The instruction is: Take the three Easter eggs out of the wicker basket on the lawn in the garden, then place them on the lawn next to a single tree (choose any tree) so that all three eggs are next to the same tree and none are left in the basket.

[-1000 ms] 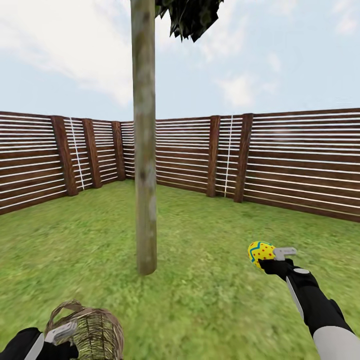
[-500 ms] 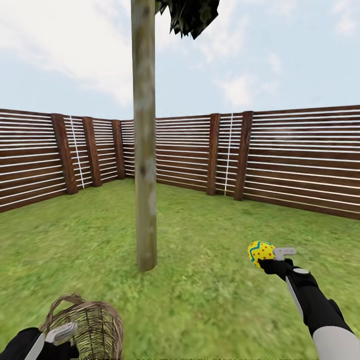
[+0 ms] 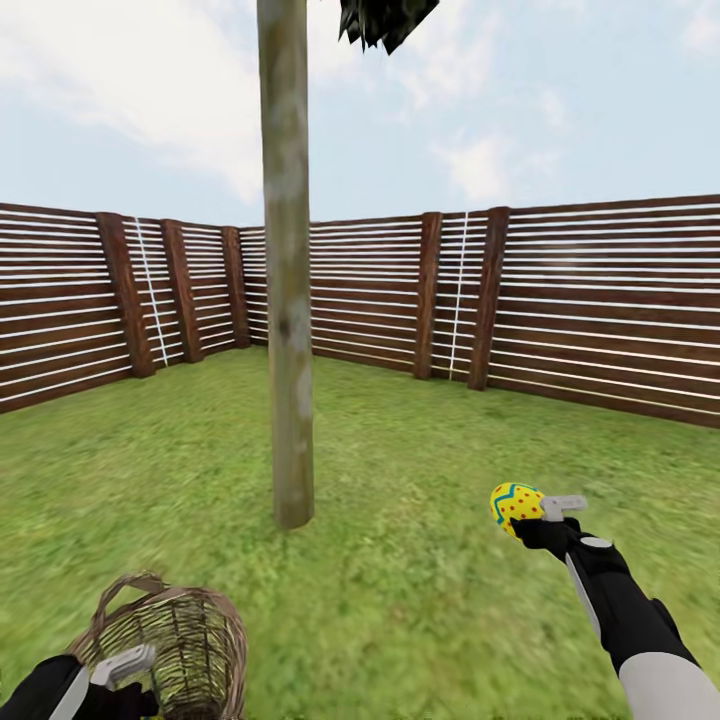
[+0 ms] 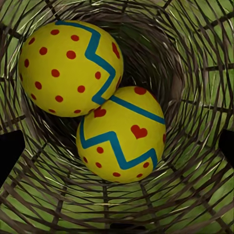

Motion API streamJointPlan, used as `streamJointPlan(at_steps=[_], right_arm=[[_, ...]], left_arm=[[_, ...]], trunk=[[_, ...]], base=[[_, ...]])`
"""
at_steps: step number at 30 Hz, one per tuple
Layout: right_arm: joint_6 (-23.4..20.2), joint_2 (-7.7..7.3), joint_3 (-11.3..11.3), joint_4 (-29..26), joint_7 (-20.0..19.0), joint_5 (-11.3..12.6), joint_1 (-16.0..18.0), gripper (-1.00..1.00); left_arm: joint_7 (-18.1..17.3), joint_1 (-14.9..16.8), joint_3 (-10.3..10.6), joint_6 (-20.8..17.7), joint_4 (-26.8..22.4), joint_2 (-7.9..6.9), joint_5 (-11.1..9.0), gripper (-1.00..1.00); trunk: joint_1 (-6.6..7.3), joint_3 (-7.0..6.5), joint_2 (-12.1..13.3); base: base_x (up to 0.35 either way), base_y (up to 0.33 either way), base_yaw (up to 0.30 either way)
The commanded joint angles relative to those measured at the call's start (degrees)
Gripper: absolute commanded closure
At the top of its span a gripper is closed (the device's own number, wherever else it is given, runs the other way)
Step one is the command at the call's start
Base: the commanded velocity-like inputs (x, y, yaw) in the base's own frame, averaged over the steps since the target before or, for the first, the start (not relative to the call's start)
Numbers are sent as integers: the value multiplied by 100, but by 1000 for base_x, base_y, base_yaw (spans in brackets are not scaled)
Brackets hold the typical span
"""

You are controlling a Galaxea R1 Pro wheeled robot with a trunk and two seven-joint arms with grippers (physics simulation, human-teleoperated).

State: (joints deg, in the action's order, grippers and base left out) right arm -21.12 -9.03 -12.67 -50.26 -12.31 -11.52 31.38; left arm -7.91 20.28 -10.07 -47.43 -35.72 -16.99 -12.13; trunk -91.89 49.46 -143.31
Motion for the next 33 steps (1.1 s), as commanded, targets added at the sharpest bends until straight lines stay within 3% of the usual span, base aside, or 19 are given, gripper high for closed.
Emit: streamJointPlan(at_steps=[1, 20, 27, 33], right_arm=[[-24, 5, -18, -10, -52, -61, 3, 100], [-25, 16, -7, 14, -52, -69, 1, 100], [-24, 7, -16, -3, -57, -68, 1, 100], [-31, 29, -9, 5, -52, -69, 4, 100]], left_arm=[[-26, 3, -21, -29, -5, 2, 12, -100], [-28, 3, -10, -29, -5, 3, 7, -100], [-43, 3, -6, -38, -70, 38, -19, -100], [-27, 3, 9, -38, -34, 166, -1, -100]], trunk=[[-1, 29, -5], [-50, 450, -30], [-50, 450, -30], [-50, 450, -30]], base=[[0, 0, 0], [0, 0, 0], [71, 0, 0], [125, -4, 0]])
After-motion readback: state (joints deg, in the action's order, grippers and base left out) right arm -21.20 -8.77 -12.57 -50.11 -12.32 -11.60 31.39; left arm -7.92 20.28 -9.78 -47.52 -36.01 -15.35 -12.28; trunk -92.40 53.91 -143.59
